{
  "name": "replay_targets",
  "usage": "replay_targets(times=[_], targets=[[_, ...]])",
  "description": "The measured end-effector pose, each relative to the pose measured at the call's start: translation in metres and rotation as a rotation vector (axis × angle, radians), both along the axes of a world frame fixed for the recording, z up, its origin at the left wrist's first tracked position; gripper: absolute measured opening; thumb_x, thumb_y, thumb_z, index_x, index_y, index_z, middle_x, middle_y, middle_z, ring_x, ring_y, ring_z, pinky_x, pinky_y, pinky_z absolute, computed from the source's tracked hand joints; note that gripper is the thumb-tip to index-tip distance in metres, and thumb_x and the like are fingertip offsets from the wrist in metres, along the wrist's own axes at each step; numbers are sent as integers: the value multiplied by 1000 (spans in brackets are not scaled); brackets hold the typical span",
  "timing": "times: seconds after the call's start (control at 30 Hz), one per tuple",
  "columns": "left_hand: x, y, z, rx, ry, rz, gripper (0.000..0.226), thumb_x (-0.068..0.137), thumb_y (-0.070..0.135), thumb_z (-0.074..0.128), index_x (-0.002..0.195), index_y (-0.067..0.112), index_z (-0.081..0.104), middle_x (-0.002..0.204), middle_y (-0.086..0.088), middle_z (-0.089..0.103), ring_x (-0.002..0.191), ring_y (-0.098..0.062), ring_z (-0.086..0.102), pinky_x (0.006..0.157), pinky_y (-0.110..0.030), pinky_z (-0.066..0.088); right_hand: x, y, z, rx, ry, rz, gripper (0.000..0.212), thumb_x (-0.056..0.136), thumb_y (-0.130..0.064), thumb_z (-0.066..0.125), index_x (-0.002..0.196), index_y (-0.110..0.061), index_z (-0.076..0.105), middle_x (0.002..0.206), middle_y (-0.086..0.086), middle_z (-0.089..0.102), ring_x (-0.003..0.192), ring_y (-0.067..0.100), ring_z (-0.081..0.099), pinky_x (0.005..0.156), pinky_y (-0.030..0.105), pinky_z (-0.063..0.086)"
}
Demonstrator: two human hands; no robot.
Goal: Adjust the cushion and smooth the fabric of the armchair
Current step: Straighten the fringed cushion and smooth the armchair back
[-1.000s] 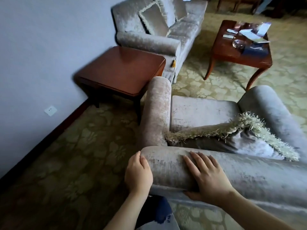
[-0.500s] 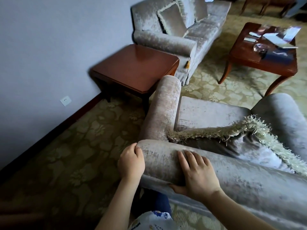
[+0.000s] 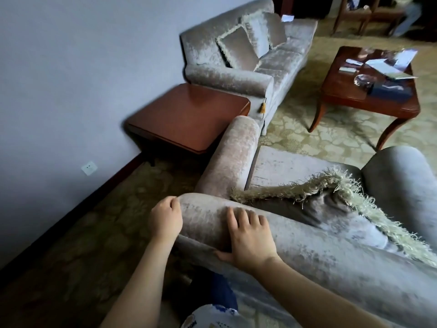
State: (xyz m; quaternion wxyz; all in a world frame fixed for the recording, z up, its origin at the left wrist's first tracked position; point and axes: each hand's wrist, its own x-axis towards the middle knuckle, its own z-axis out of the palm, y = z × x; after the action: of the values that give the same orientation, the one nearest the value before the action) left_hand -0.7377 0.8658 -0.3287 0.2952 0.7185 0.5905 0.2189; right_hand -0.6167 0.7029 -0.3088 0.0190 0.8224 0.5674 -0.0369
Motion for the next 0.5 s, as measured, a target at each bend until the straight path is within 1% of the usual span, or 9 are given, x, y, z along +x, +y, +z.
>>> replay_targets(times=[0.1,0.13,0.17,0.23,0.3,0.4,0.5], targets=[[14,38,3,12,11,13,33,98,23,39,114,11,65,117,-12,63,104,-30,56,76,-30,37,3,39,-5,44,8,10,104,68,-77,46,139,-3,30,121,24,51,103,40,50,84,48,42],[18,49,3,34,12,12,32,98,23,39,113,10,65,116,-12,64,103,-30,56,74,-29,36,4,51,-7,57,12,7,104,69,-76,43,140,-2,27,123,24,49,105,40,49,86,48,40],[21,59,1,59,9,11,31,98,22,40,111,10,66,114,-12,64,101,-30,56,73,-29,36,5,61,-7,64,17,3,103,69,-76,43,139,-2,29,122,24,50,104,40,50,86,48,41],[22,72,-5,107,7,20,29,97,20,42,108,10,67,111,-11,66,99,-29,57,72,-30,37,6,72,-8,37,25,-11,101,62,-77,45,130,-1,46,111,22,59,92,39,57,77,46,49],[20,78,-16,145,5,28,28,96,20,44,107,11,68,110,-10,67,100,-29,58,74,-30,37,6,74,-13,83,44,-32,100,56,-79,50,119,-1,58,101,18,64,83,36,61,69,44,53],[17,80,-21,137,4,12,28,96,19,45,109,9,68,112,-11,67,102,-30,58,77,-30,37,3,73,-17,118,48,-40,101,52,-81,53,115,-3,63,100,16,66,82,33,63,68,42,55],[17,77,-15,104,29,-55,31,98,22,42,114,9,65,116,-11,65,105,-30,58,80,-33,40,1,72,-10,78,45,-62,101,49,-83,55,113,-5,65,100,15,67,83,32,64,70,39,55]])
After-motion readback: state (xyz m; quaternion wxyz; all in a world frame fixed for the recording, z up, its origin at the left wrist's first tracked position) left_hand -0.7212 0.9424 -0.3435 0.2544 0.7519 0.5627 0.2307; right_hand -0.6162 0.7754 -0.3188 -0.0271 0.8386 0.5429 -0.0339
